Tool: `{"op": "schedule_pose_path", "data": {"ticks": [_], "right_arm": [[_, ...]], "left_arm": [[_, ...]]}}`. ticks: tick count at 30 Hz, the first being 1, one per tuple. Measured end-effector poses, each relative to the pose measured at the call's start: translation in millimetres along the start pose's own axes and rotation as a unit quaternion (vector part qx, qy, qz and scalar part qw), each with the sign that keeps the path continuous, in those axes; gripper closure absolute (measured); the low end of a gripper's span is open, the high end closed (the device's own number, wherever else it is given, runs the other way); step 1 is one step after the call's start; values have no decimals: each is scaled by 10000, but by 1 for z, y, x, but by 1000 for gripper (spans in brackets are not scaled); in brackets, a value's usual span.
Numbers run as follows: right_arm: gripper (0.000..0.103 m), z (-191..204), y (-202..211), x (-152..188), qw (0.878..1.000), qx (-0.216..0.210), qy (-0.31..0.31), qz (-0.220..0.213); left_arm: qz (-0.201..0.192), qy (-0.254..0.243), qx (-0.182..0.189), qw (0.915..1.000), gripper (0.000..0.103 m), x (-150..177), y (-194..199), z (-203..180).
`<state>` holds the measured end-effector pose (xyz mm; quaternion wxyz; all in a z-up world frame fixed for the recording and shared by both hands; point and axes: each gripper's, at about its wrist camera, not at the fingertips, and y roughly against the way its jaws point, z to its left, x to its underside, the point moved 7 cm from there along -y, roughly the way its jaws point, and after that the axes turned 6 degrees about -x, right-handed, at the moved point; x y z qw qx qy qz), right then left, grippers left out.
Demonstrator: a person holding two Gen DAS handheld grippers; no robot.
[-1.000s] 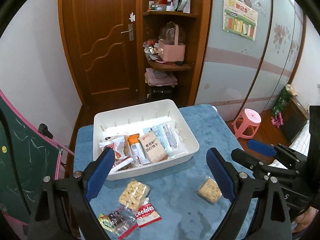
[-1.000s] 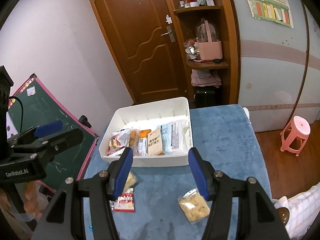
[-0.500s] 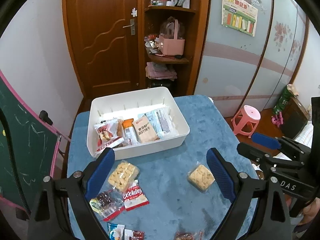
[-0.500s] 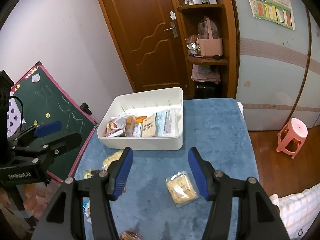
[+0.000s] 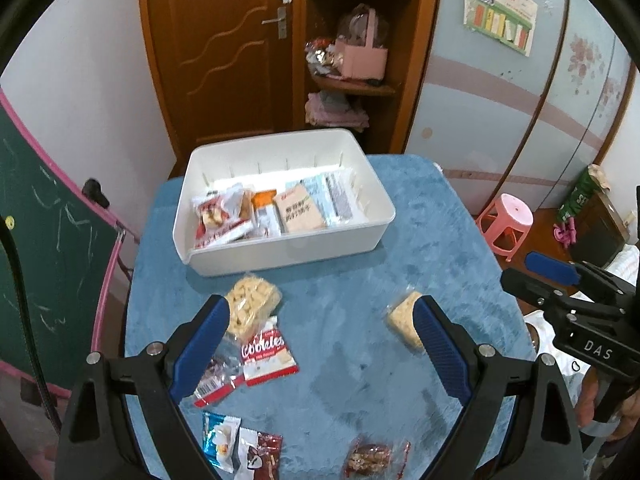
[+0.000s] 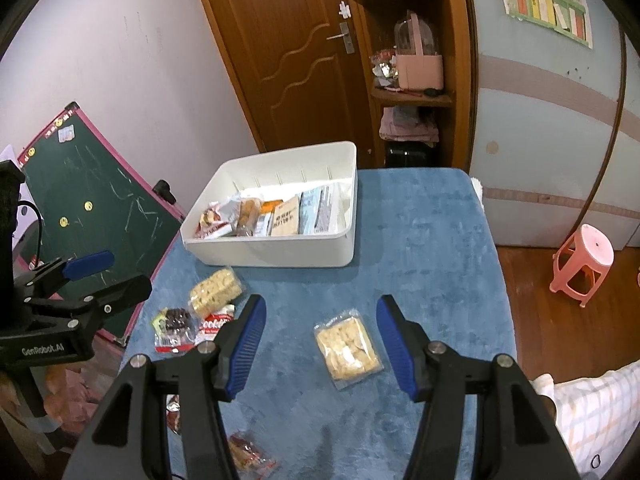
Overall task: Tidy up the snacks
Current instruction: 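Withdraw both tools from the bin back over the table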
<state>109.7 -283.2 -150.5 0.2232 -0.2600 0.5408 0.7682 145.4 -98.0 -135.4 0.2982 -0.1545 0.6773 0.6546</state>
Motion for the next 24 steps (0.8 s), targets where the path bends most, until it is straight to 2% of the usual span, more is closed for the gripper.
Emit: {"op": "schedule_pose_path", "data": {"ticks": [13,20,24], "right_arm": [[45,-29,-34,32,9990,87,-191,388],[45,-45,-51,45,9978,165,-255,586],[45,-47,-64,51,9972,137,-240,700]], "left_arm": [[639,78,-188,9978,11,32,-58,14],[915,182,-167,9955,11,48,-84,25],[1125,41,-190,9935,11,61,-98,32]]}}
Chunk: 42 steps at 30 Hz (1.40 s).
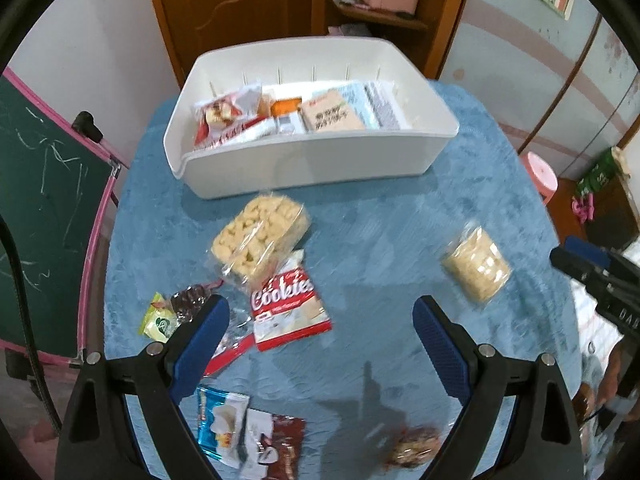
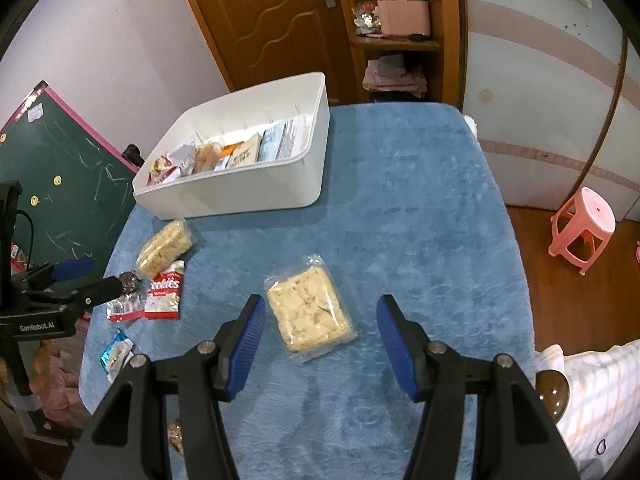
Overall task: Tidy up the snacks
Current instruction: 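Withdraw both tools from the bin back over the table, then grasp the red Cookies bag with the left tool while the right tool grasps the clear cracker bag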
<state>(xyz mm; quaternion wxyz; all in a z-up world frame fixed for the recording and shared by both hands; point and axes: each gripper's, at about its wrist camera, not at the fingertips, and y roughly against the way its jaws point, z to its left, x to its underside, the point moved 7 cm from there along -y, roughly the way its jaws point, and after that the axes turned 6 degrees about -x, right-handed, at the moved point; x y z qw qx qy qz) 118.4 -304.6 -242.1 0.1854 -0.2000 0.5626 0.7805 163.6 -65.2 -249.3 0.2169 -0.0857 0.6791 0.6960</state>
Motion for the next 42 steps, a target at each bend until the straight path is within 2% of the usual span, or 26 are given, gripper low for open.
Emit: {"op": "schedule_pose_path", "data": {"ticks": [3,7,12,15,22,28,35,42], "right_arm": [[36,1,-11,5,9999,-19,22,140],[35,5,-27,14,9995,-36,62,298],[35,9,-46,21,9989,-26,117,463],[34,10,-58,25,9980,25,192,604],[28,6,-79,31,9962,93,253,822],[28,2,-92,30,9949,200,298,938],[28,-1,-102,29,9944,193,212,1020],[28,-1,-113,28,9932,249,297,1094]], "left_arm": [[221,32,-61,9997,11,9,-13,10],[489,363,65,9981,11,21,-28,25],[864,948,337,9912,11,37,-48,40],[986,1083,355,9886,11,40,-58,42],[1021,1134,328,9878,11,30,-78,31],[1032,1197,222,9872,11,18,-98,24],[1230,1203,102,9850,31,14,-124,23],[1074,811,-310,9904,32,8,-132,6]]}}
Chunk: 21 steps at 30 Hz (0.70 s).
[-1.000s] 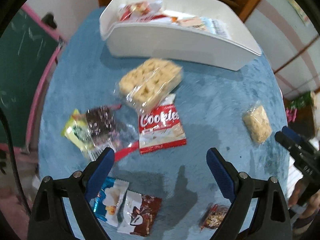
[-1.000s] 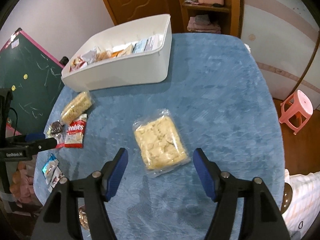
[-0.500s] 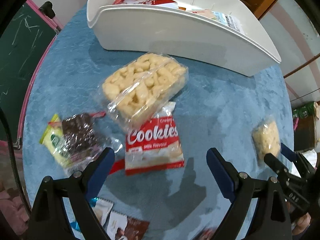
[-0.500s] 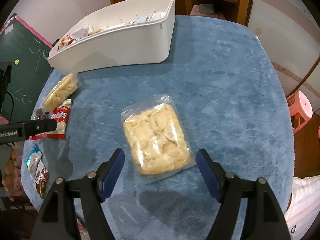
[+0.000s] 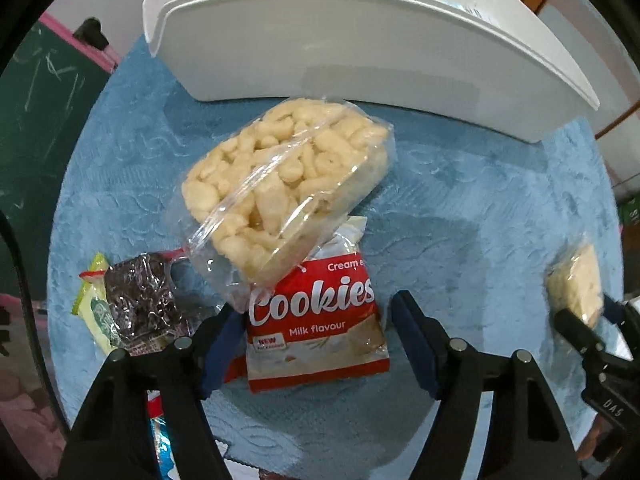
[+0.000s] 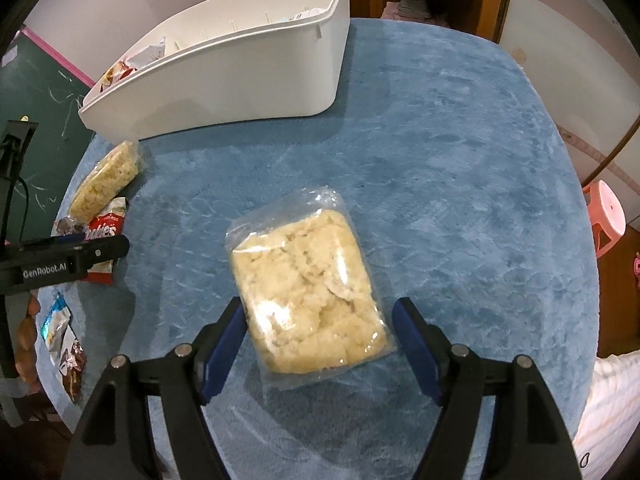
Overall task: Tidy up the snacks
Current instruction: 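Grasp the red Cookies bag with the left tool while the right tool grasps the clear cracker bag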
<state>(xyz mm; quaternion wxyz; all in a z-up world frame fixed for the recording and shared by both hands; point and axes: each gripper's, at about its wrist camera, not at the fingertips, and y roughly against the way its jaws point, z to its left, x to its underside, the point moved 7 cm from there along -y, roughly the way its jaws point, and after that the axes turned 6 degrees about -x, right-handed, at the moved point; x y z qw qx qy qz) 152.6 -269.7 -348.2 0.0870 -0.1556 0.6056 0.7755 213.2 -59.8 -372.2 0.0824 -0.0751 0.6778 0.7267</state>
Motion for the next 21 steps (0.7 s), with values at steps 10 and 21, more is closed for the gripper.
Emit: {"op": "schedule_pose_path", "data": {"ticks": [10,21], "right_arm": [[41,7,-2,2,9992,243,302,-24],[42,13,48,20,9990,22,124,-421]], "left_arm": [[-73,-243,-225,9994,58,3,9,-28],[55,-447,72,9990,59,34,50,-60]]}}
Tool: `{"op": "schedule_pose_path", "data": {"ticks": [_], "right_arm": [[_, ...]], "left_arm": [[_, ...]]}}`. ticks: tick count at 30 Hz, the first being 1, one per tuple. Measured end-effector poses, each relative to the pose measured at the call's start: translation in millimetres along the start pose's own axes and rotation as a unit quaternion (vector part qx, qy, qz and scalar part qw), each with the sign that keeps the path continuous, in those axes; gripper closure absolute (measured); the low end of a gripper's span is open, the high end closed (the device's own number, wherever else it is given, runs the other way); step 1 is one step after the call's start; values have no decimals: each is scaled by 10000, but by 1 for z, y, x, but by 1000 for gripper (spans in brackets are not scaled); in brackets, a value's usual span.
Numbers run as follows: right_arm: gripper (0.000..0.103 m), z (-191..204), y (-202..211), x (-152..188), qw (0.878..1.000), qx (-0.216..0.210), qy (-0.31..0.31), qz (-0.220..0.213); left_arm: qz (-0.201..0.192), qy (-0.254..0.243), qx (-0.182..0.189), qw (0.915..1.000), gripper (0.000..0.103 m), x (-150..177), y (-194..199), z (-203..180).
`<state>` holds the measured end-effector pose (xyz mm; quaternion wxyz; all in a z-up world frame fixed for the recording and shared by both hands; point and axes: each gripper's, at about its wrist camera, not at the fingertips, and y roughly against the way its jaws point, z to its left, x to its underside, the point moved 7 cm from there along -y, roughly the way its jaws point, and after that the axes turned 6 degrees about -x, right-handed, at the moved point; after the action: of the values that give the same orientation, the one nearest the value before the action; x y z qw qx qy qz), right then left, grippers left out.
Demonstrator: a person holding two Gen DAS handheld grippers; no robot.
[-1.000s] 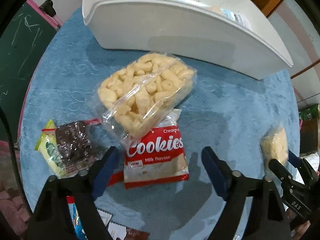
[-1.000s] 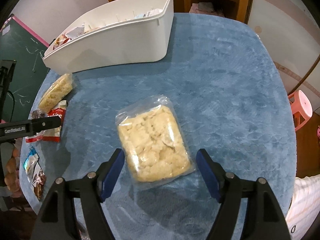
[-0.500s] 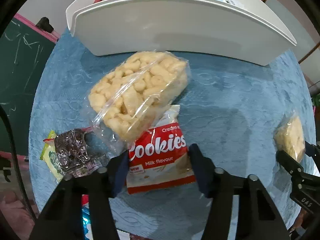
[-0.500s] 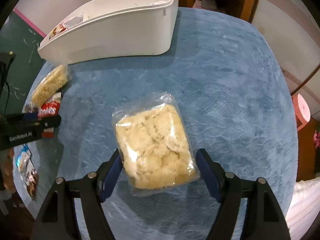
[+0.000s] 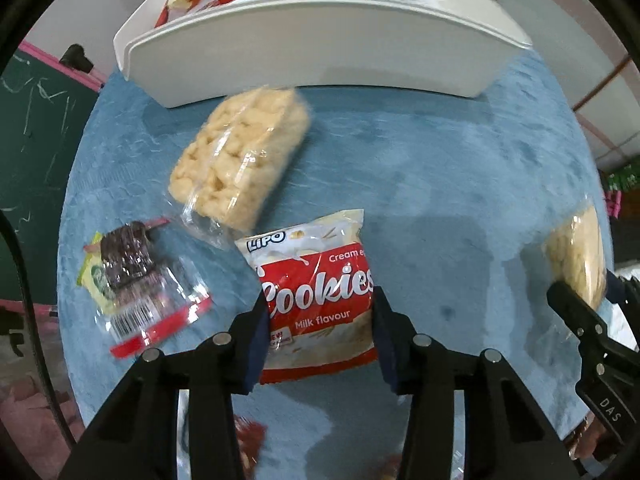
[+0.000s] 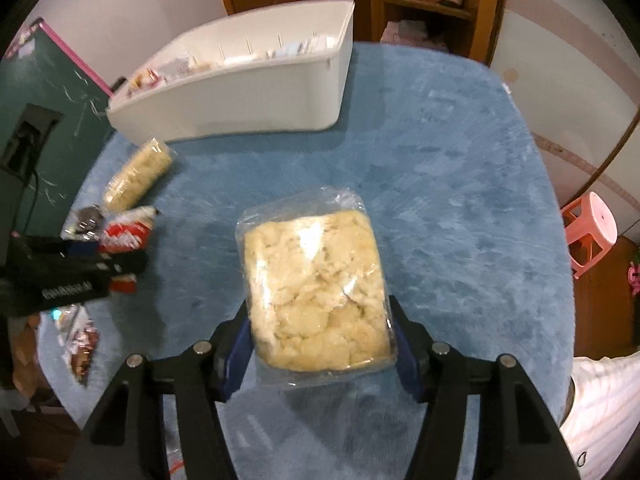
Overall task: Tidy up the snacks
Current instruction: 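Grasp the red Cookies bag with the left tool while the right tool grasps the clear cracker bag, then carry both bags over the white bin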
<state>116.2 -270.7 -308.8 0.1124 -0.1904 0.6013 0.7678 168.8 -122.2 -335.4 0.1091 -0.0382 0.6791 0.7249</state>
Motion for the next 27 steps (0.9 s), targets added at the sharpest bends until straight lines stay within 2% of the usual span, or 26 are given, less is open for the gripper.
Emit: {"op": "schedule_pose_path", "data": {"ticks": [4,11,19,27], "right_arm": [[42,5,30,0,9995,-52,6,-300],[42,16,82,-11,9964,-159,71,-826],[42,25,131,-28,9906,-244,139,-1341],[42,36,162,-52,9844,-320,238,-1715]], "left_arm": [[-196,-172,160,9995,59,15,33,-20],[-664,-314,428,9964,59,13,94,-45],[-1249,-367,587,9897,59,-14,152,-32],[-1816,-413,484,9813,59,-45,210,-23]]}}
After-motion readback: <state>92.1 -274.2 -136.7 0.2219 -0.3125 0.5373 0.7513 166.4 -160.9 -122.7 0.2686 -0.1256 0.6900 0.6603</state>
